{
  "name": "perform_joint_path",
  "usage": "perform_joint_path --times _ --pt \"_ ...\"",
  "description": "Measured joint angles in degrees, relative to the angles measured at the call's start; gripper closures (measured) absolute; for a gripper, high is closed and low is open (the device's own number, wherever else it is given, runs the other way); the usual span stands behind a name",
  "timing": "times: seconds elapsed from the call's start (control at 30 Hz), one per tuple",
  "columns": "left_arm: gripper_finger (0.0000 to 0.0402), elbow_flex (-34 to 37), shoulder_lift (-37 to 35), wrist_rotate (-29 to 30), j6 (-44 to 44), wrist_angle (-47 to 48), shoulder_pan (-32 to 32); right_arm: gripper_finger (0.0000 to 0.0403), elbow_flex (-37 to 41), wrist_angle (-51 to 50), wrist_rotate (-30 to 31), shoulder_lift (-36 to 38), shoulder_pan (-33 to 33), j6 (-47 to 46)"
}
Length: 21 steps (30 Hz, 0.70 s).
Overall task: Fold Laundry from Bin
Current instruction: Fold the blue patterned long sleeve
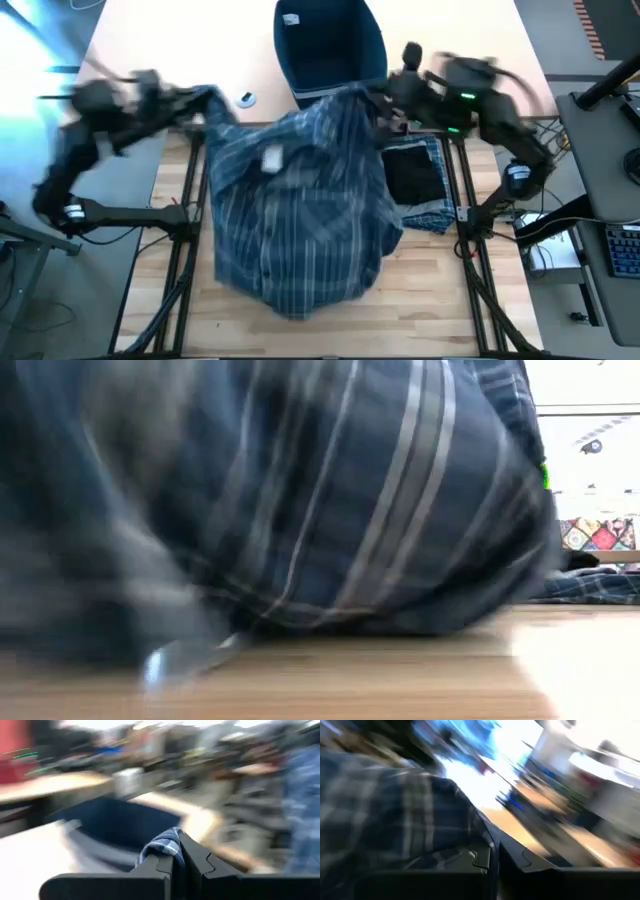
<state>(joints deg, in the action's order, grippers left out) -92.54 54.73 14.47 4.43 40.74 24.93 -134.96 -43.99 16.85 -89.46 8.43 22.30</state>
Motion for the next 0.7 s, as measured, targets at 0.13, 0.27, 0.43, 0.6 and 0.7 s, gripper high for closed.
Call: perform_joint_path --times 0.13,0.27,0.43,0.6,0.7 --pt "0.0402 6.41 5.12 11.6 -3.07 -7.44 1.02 0.0394 0.11 -2.46 10.29 -4.34 8.6 4.56" --pt "0.0401 -1.46 10.31 8.31 -9.11 -12.31 3.91 0.0394 0.11 3.57 10.44 -7.24 15.56 12.02" --pt "0.0402 -25.25 19.35 6.92 -15.58 -1.6 4.79 0.0394 0.09 20.23 9.32 -5.49 15.28 22.22" --pt "0.0401 -40.67 24.55 0.45 -15.92 7.75 4.56 0.0394 -0.03 25.95 -2.7 -0.07 11.06 17.09" --pt "0.0402 -33.97 18.95 -13.72 -13.24 6.83 3.98 0.0394 -0.09 23.3 -11.27 3.24 8.25 6.79"
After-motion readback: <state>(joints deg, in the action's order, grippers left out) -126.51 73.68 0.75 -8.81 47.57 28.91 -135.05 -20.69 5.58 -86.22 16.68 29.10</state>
